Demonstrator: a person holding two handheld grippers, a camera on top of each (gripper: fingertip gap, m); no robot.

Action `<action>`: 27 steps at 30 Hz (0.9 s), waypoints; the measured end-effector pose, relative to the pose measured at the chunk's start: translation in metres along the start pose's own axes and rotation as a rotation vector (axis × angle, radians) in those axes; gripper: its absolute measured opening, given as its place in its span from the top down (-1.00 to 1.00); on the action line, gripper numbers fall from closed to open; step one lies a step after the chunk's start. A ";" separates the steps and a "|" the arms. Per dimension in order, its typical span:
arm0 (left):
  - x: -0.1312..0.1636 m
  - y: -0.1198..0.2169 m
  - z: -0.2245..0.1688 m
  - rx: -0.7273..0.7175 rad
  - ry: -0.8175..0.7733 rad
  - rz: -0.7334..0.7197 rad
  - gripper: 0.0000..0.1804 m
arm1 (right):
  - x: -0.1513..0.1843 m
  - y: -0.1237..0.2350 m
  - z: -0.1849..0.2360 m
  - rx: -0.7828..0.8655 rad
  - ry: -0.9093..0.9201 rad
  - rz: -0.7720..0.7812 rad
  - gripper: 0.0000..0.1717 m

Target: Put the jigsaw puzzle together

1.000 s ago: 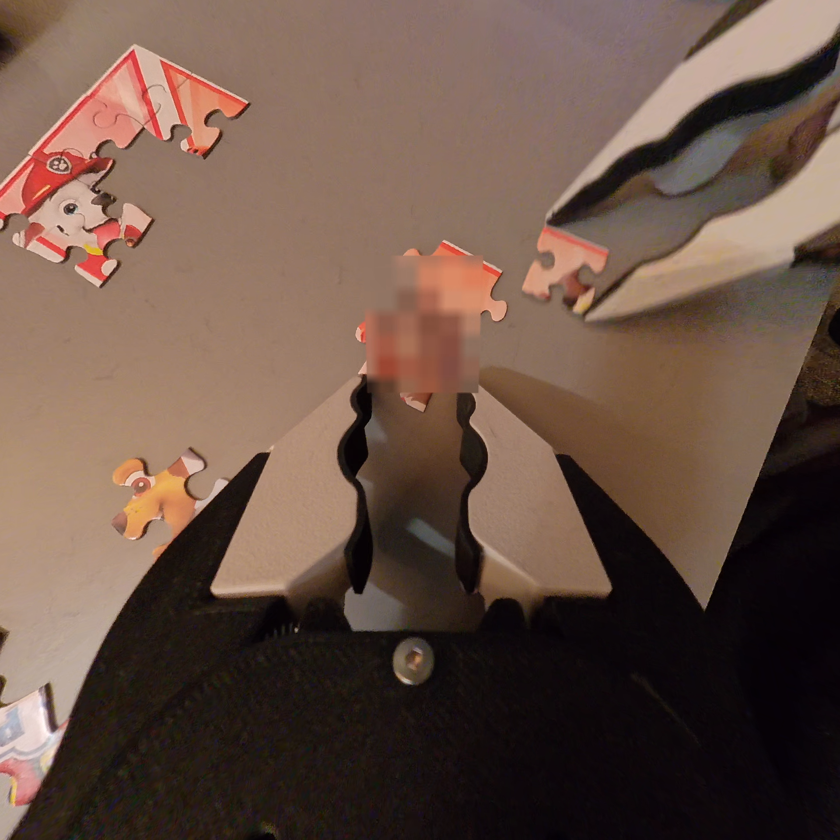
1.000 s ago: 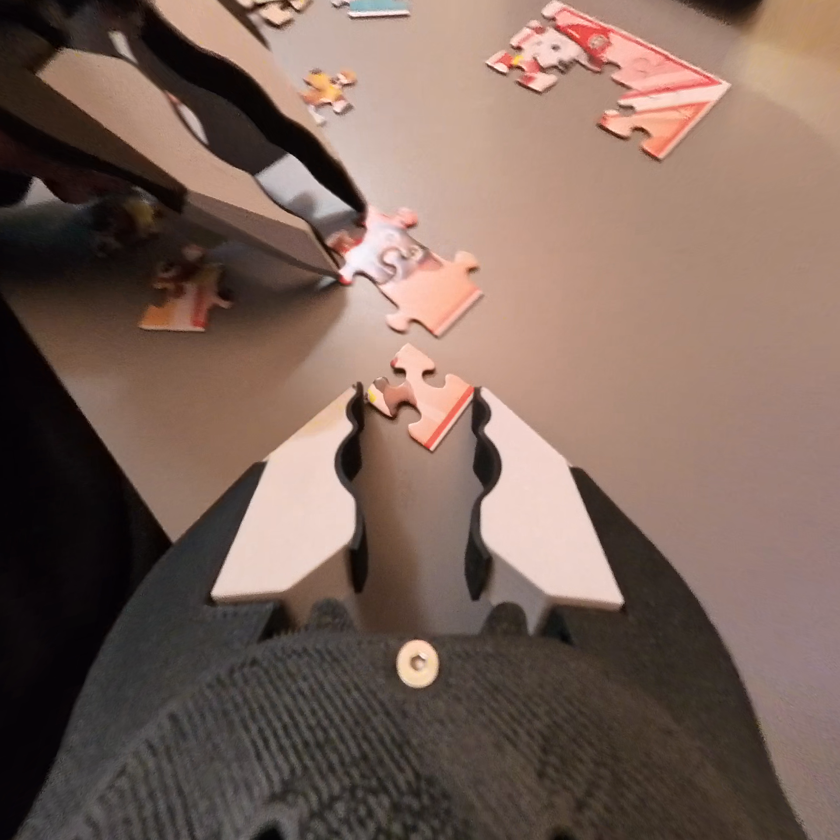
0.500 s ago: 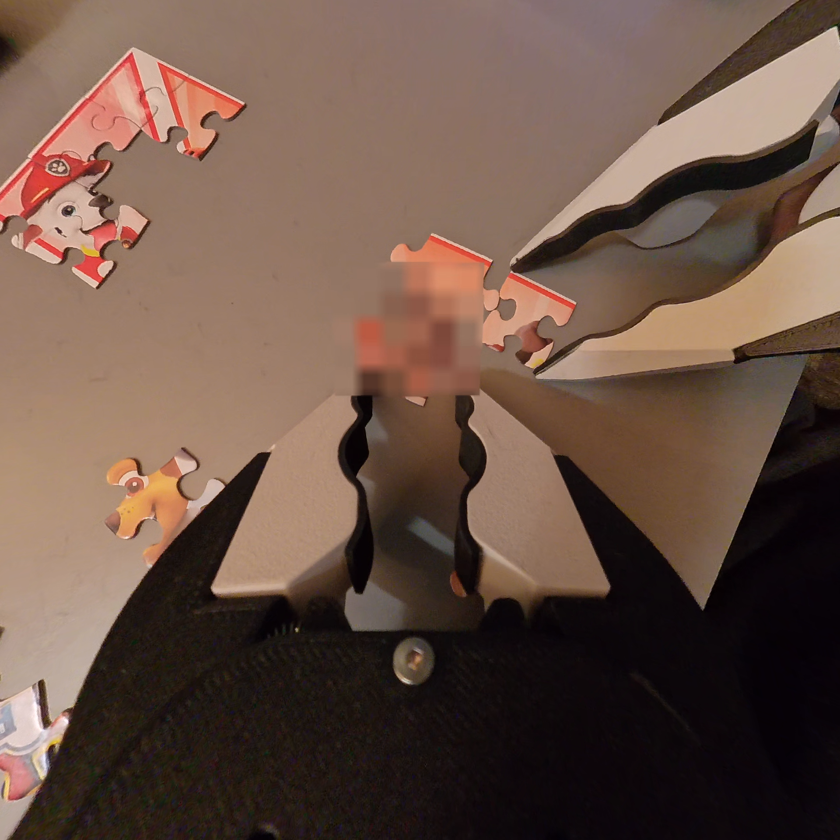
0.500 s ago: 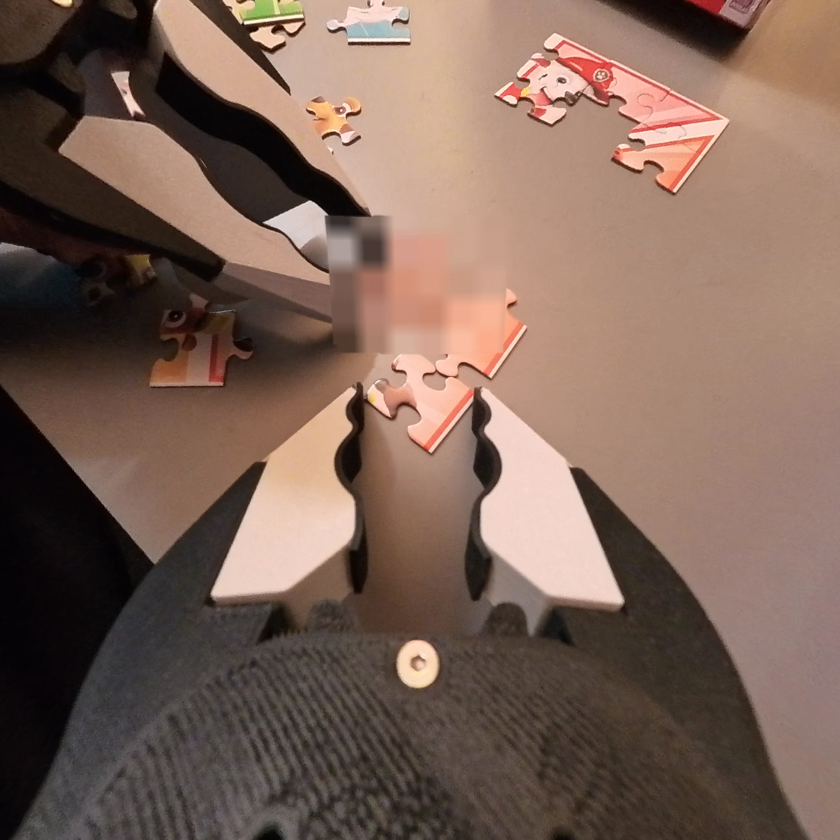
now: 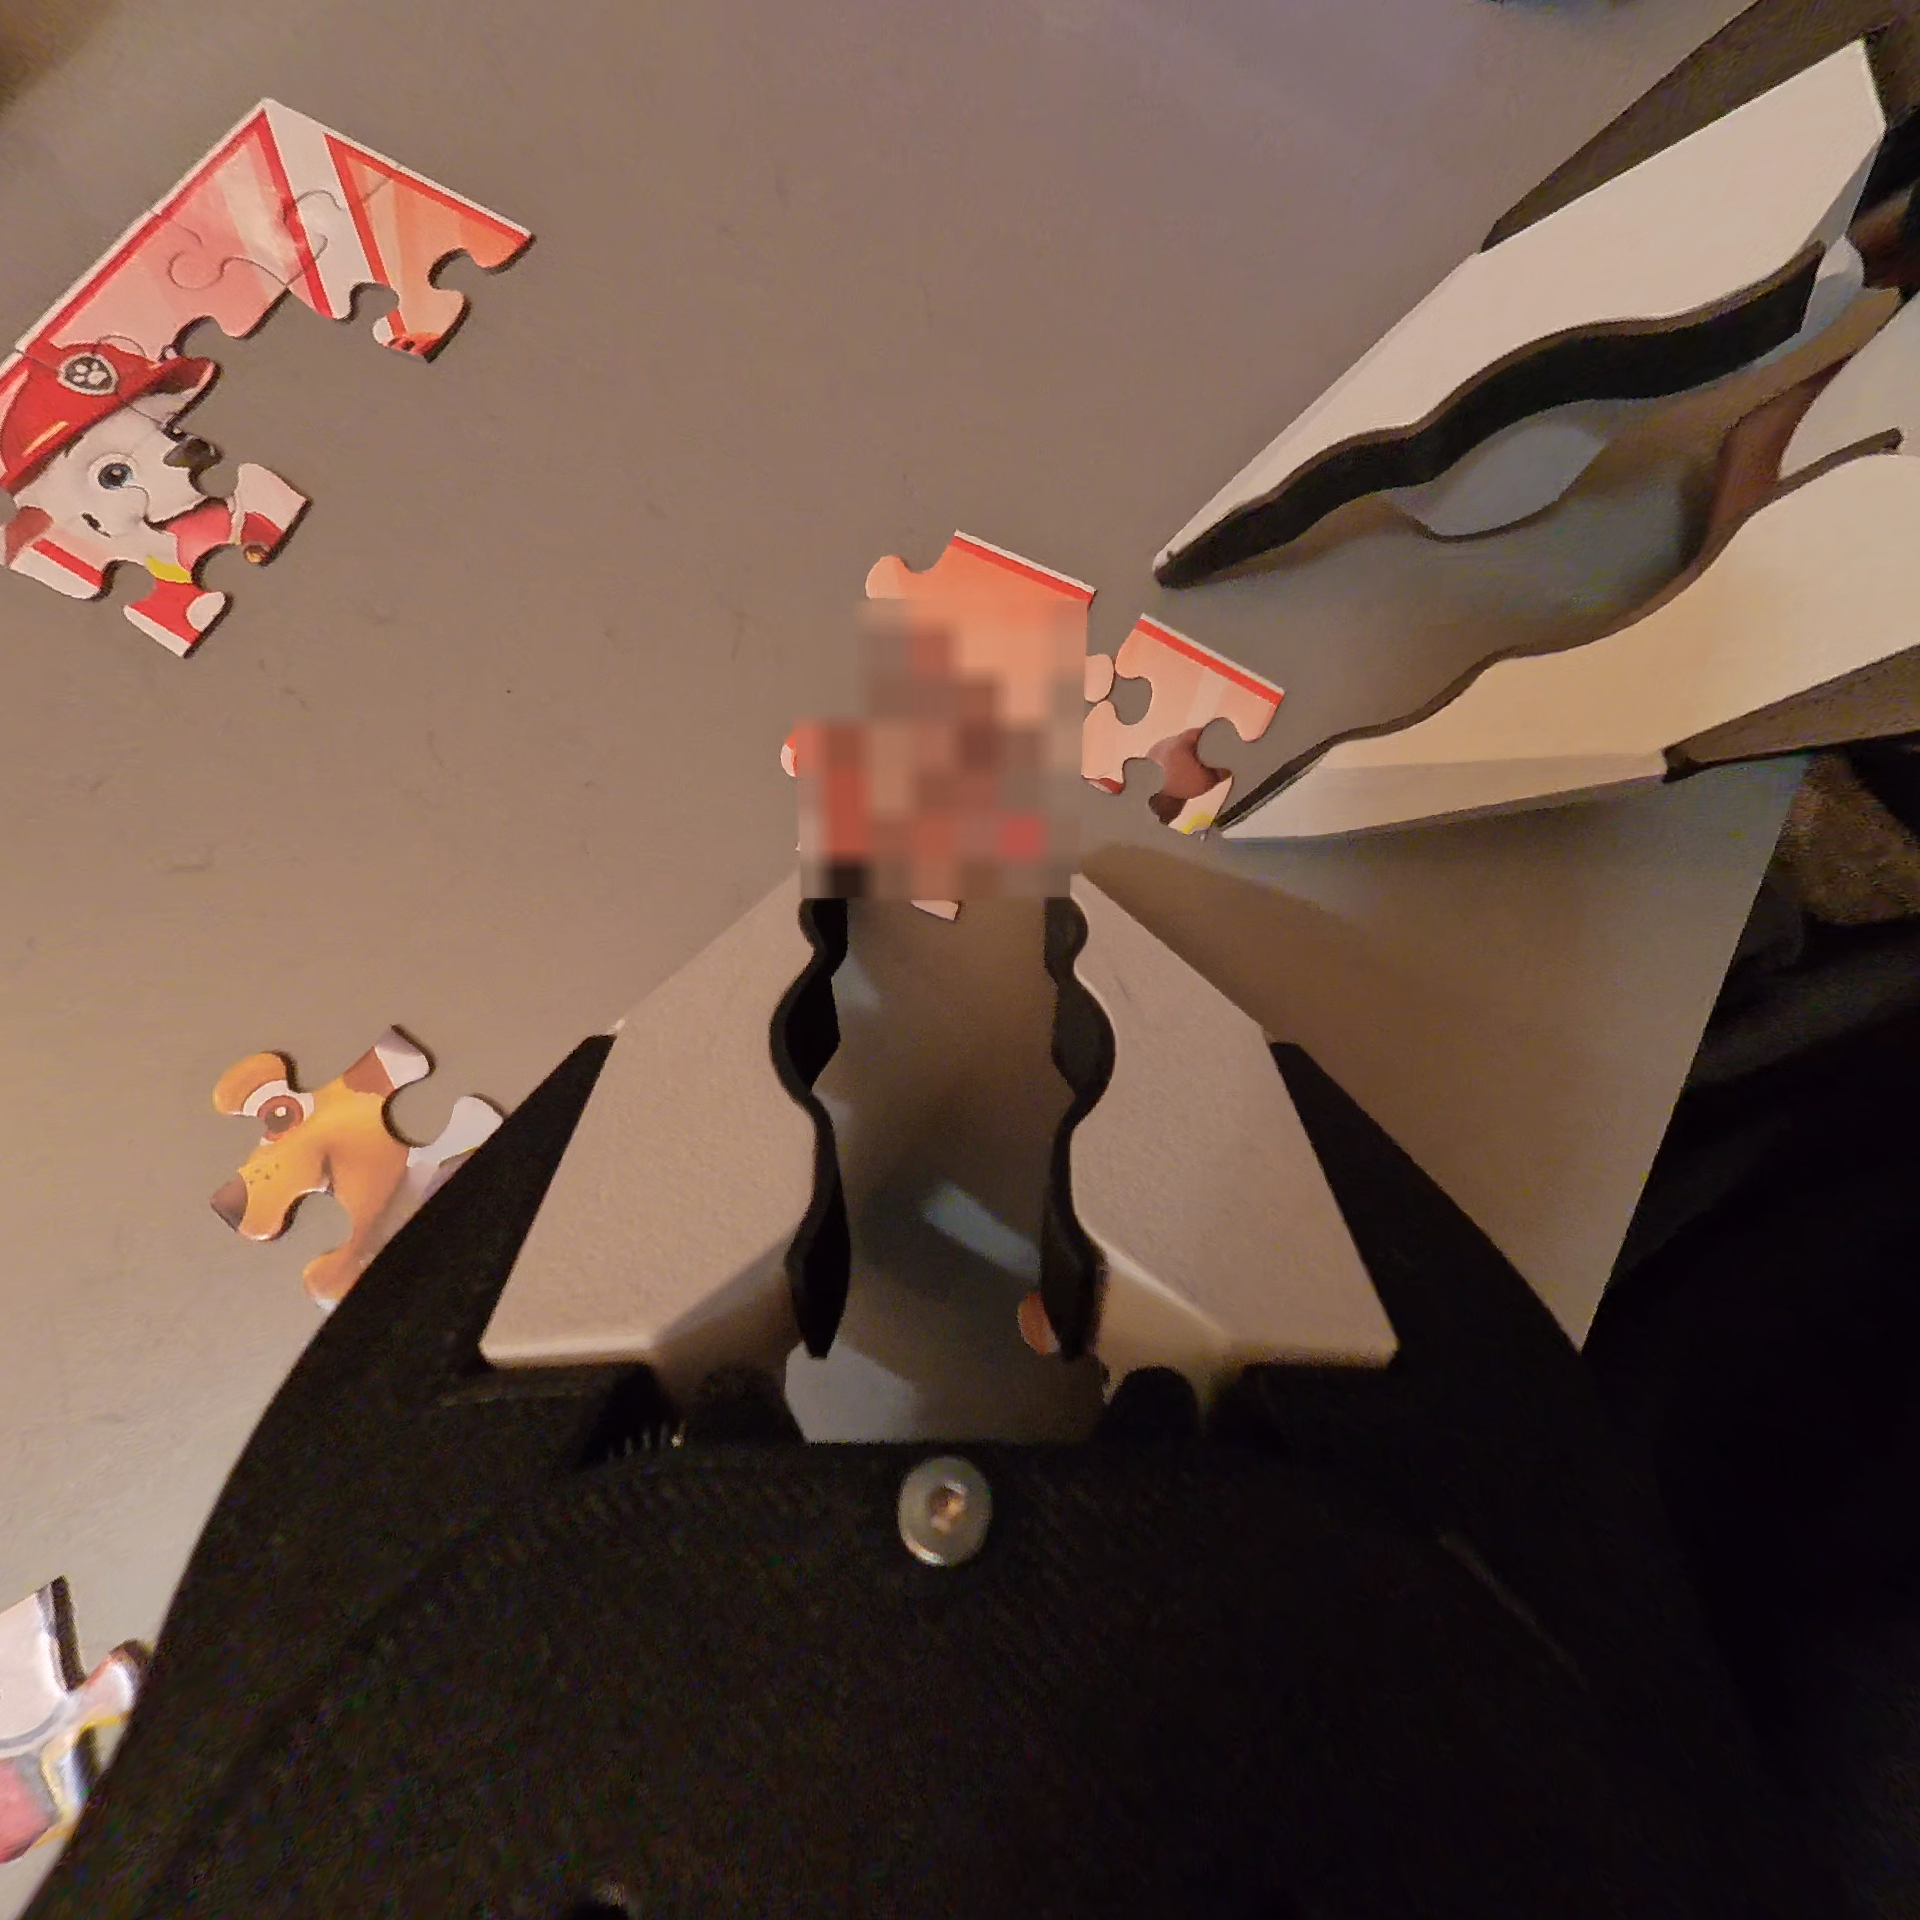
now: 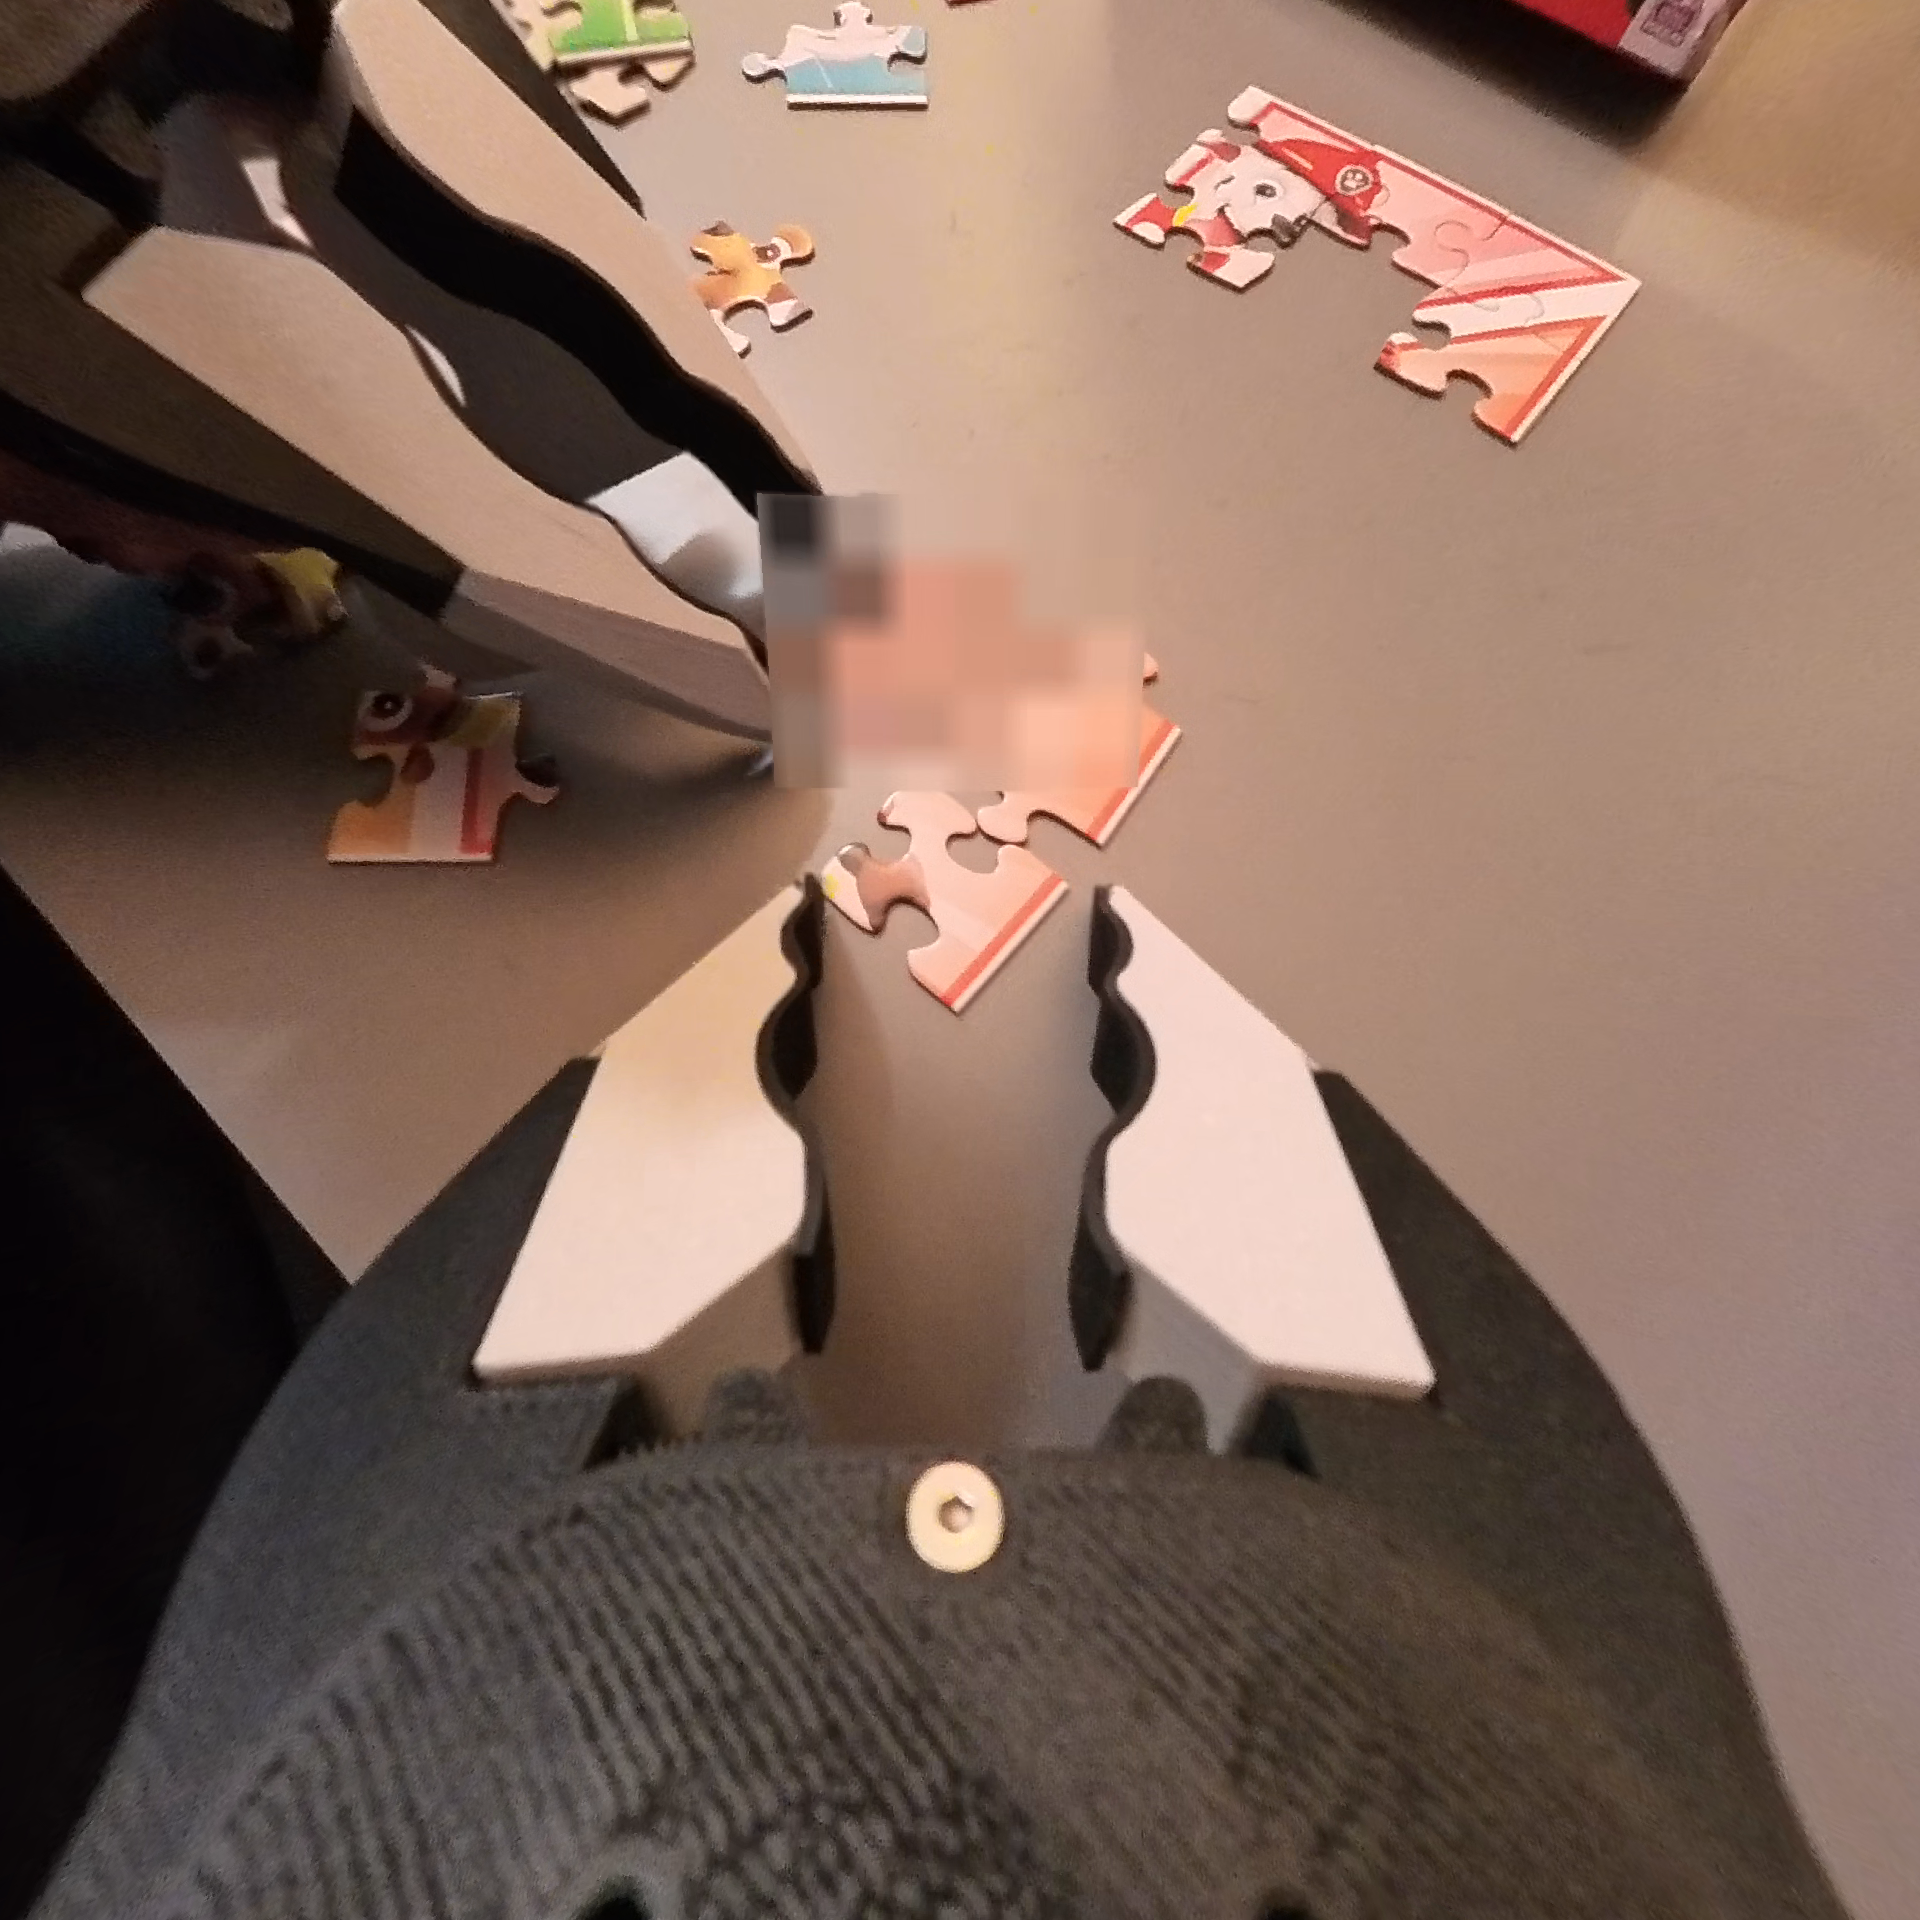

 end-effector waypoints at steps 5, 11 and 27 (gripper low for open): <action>-0.009 -0.003 -0.003 0.028 -0.026 -0.013 0.56 | 0.002 0.000 -0.004 -0.041 -0.004 0.008 0.36; -0.028 -0.011 -0.001 -0.006 -0.137 -0.006 0.55 | 0.001 -0.003 -0.004 -0.104 0.097 0.022 0.36; -0.024 -0.024 -0.002 0.106 -0.099 0.046 0.68 | 0.003 0.000 0.001 -0.388 0.367 0.135 0.49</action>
Point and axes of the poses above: each gripper's, where its closed fingertips meet, y back along the fingers, x out of its underside, z = x × y across the jaws, the point moved 1 cm from there along y, back along the fingers, and after that the axes turned 1 degree about -x, right-handed, at the moved point
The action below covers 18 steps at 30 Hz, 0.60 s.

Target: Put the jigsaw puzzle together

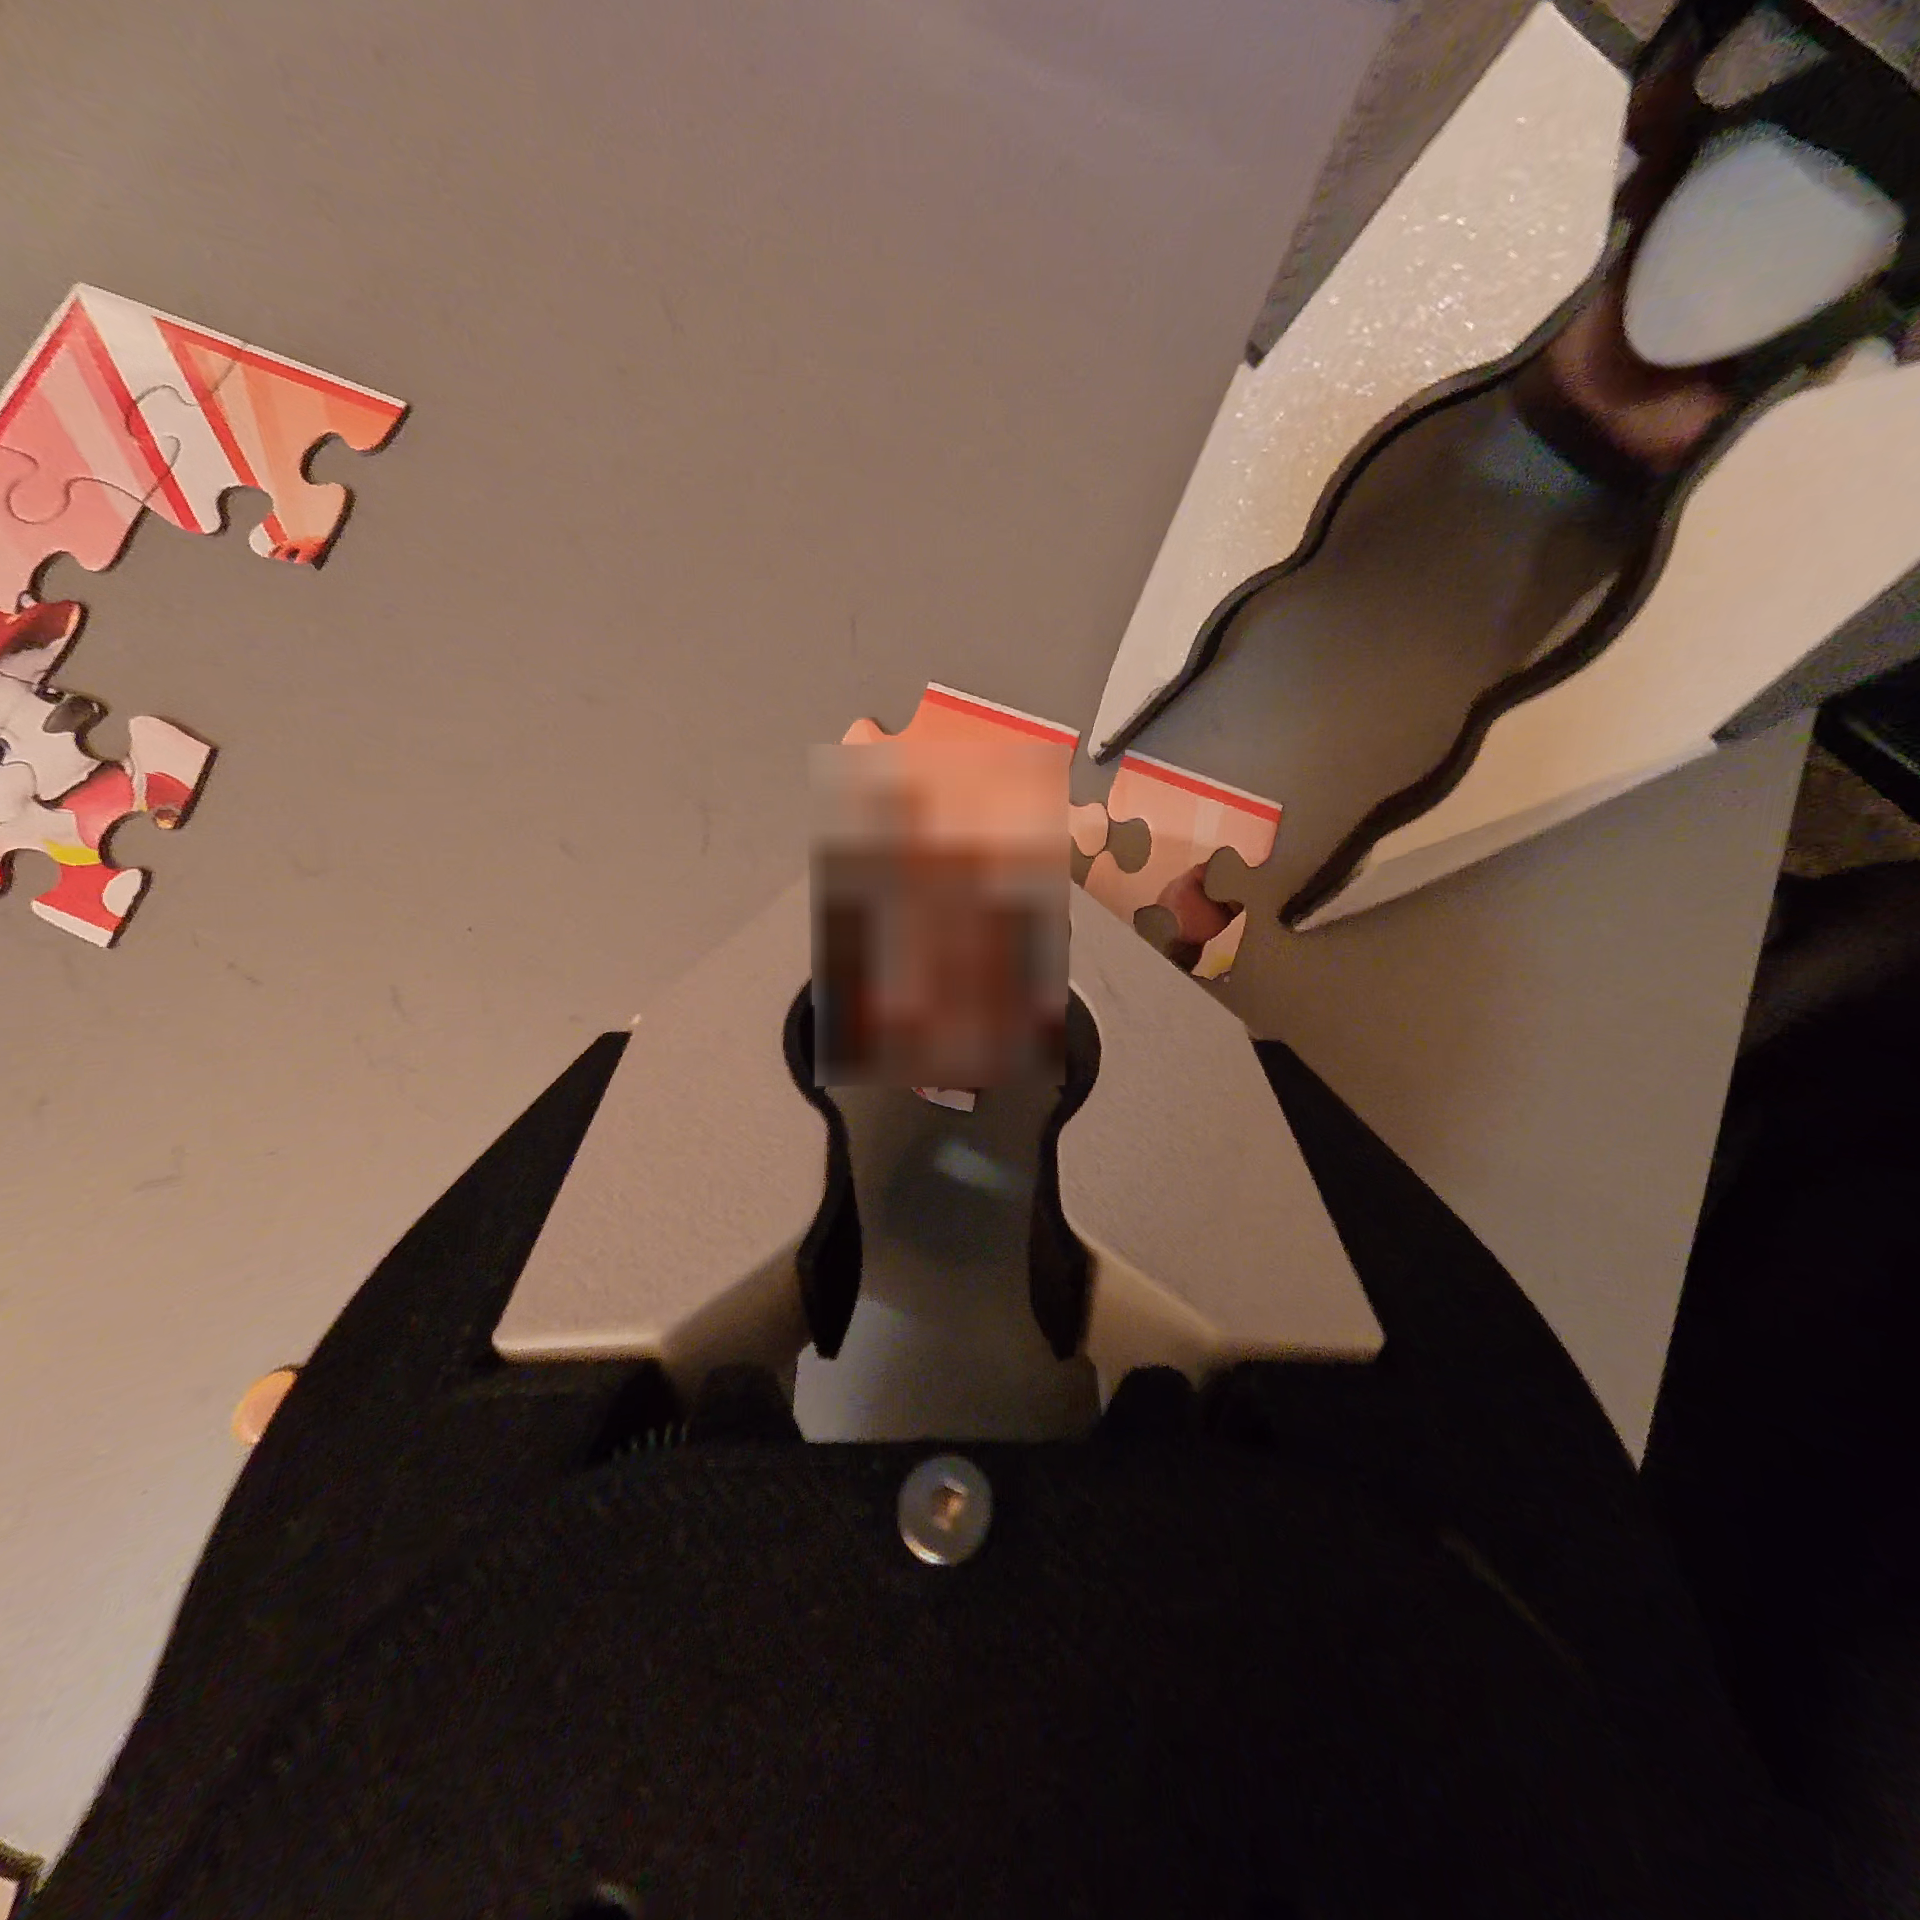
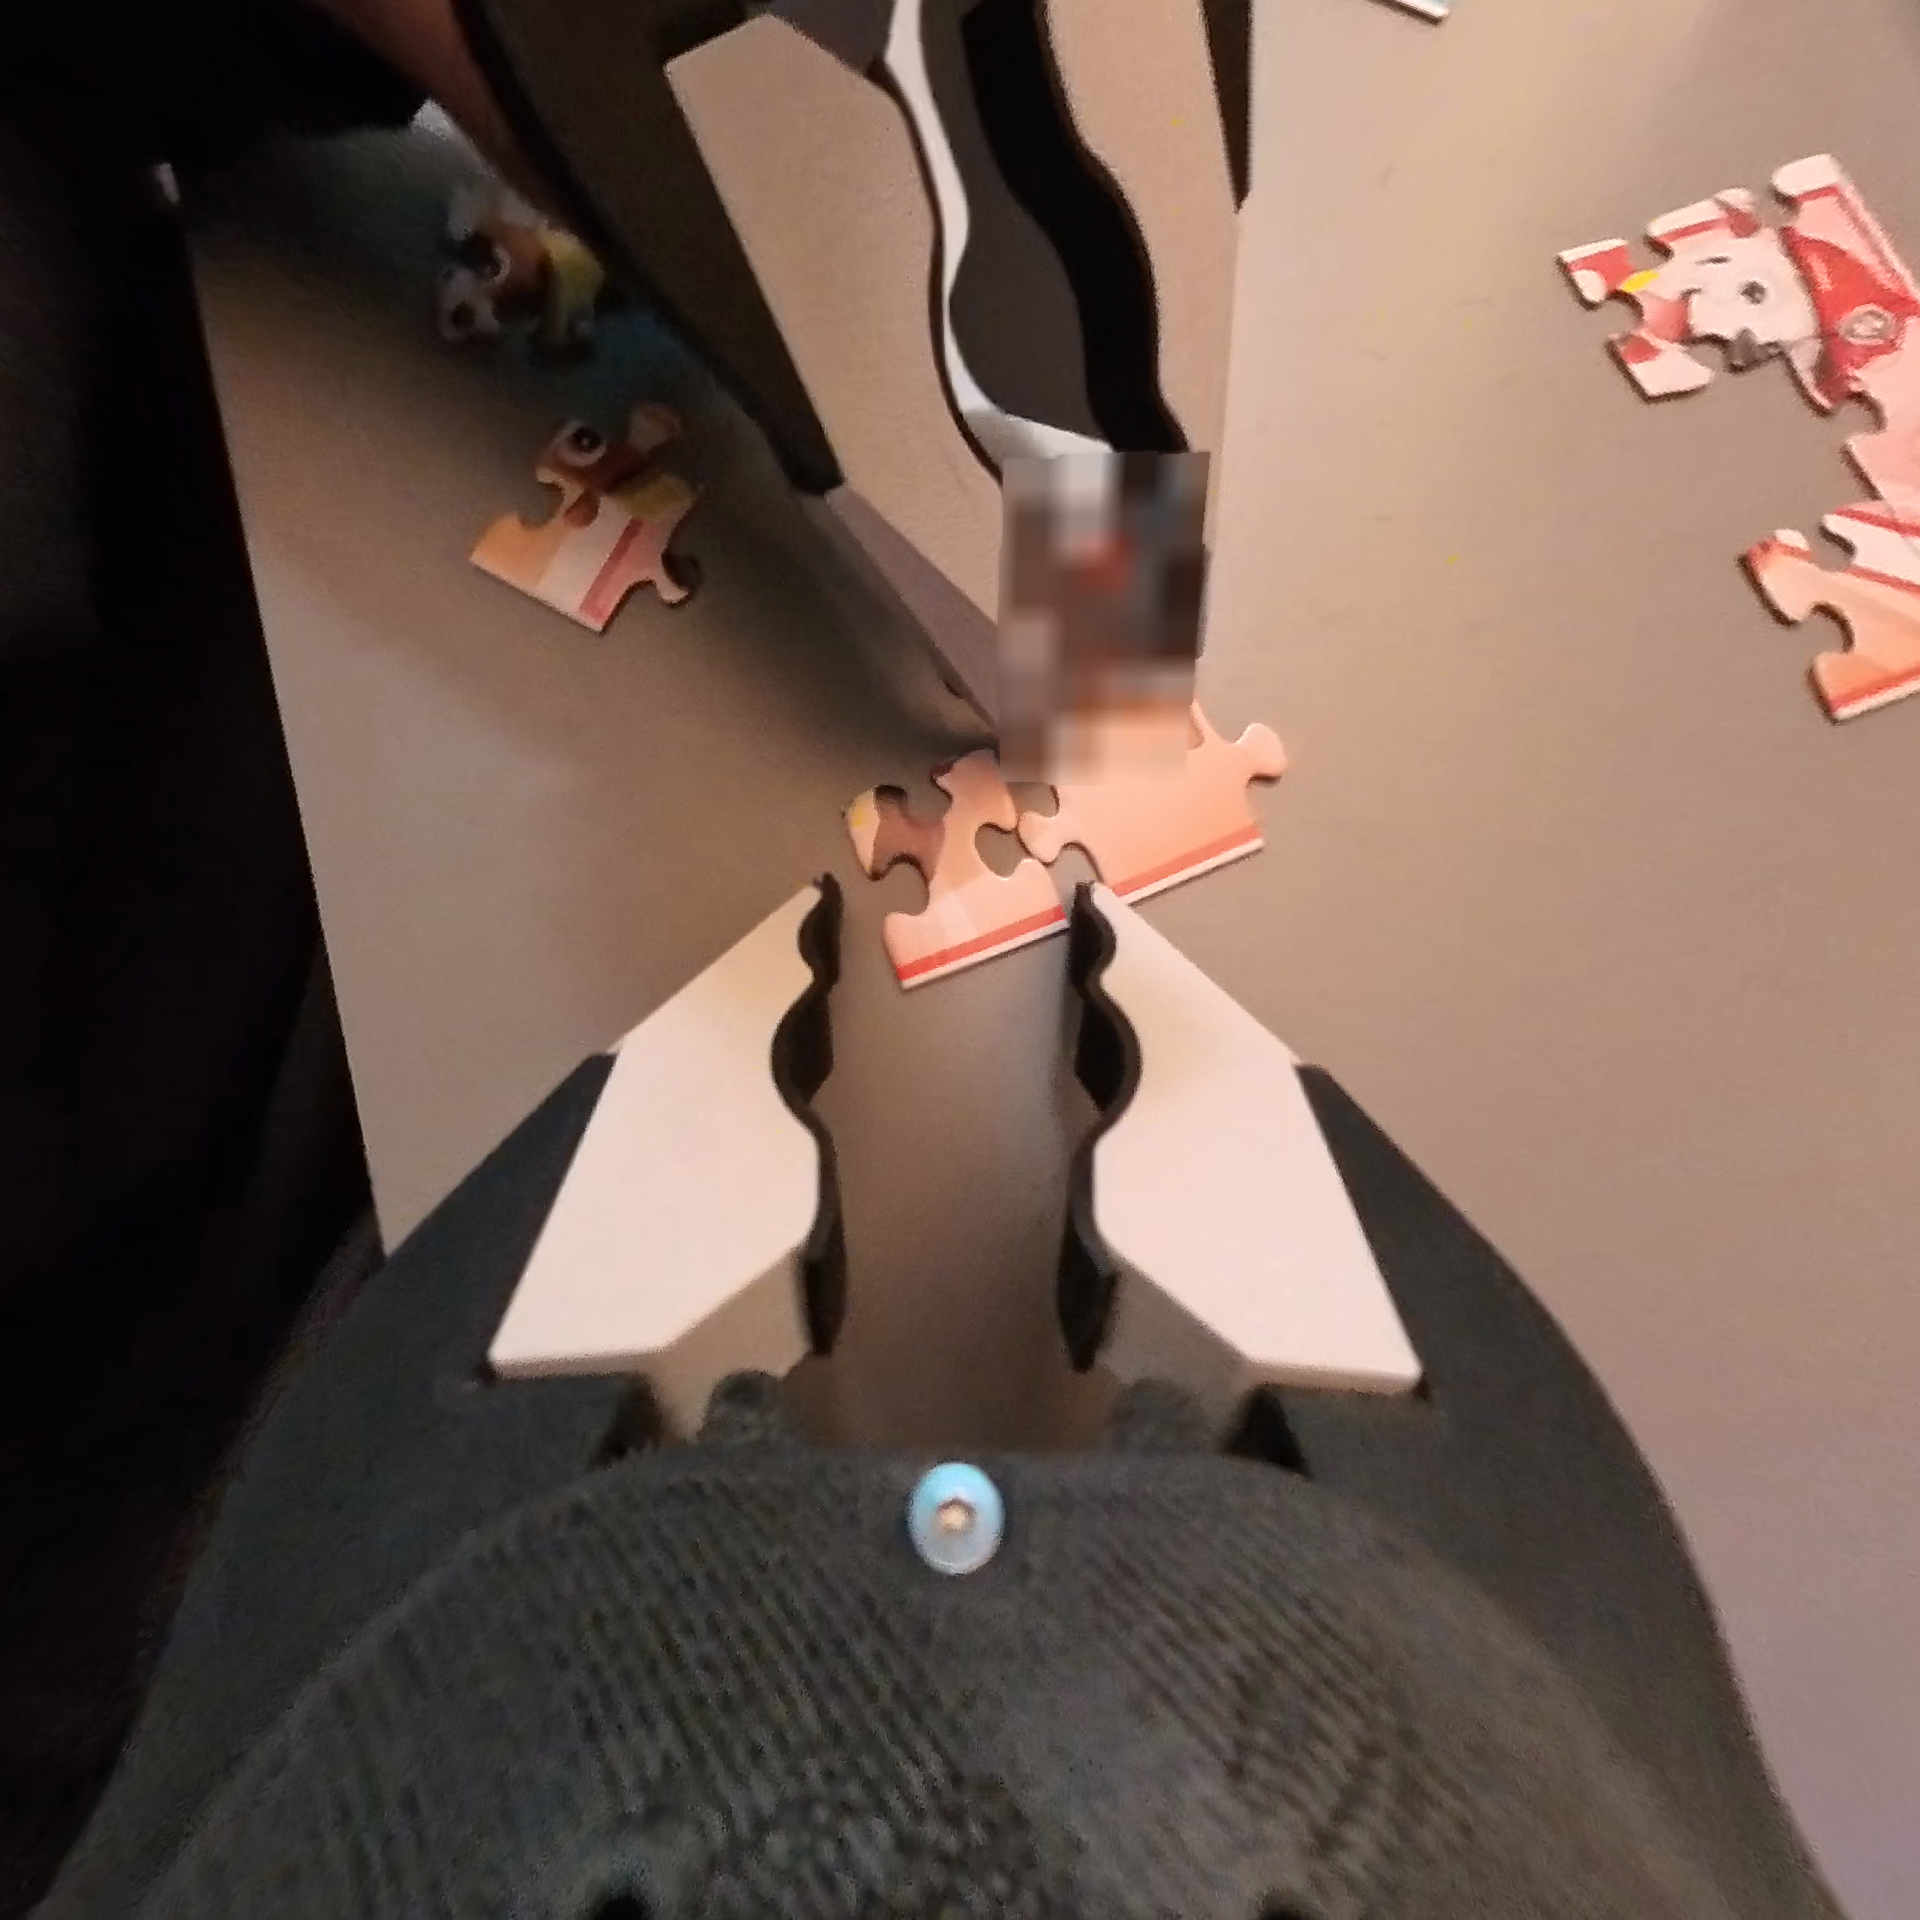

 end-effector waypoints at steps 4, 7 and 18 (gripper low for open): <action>0.001 0.001 -0.003 0.026 -0.006 0.002 0.69 | 0.001 0.001 -0.004 -0.078 0.057 0.038 0.67; 0.001 0.001 -0.003 0.028 0.001 -0.005 0.69 | 0.000 0.001 -0.001 -0.108 0.064 0.031 0.74; 0.002 0.001 -0.004 0.024 -0.005 -0.005 0.68 | 0.001 0.001 0.006 -0.014 -0.017 -0.048 0.74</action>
Point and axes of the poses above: each gripper's, where its closed fingertips meet, y back along the fingers, x out of its underside, z = x × y across the jaws, the point moved 1 cm from there along y, back along the fingers, and after that the axes turned 1 degree about -x, right-handed, at the moved point
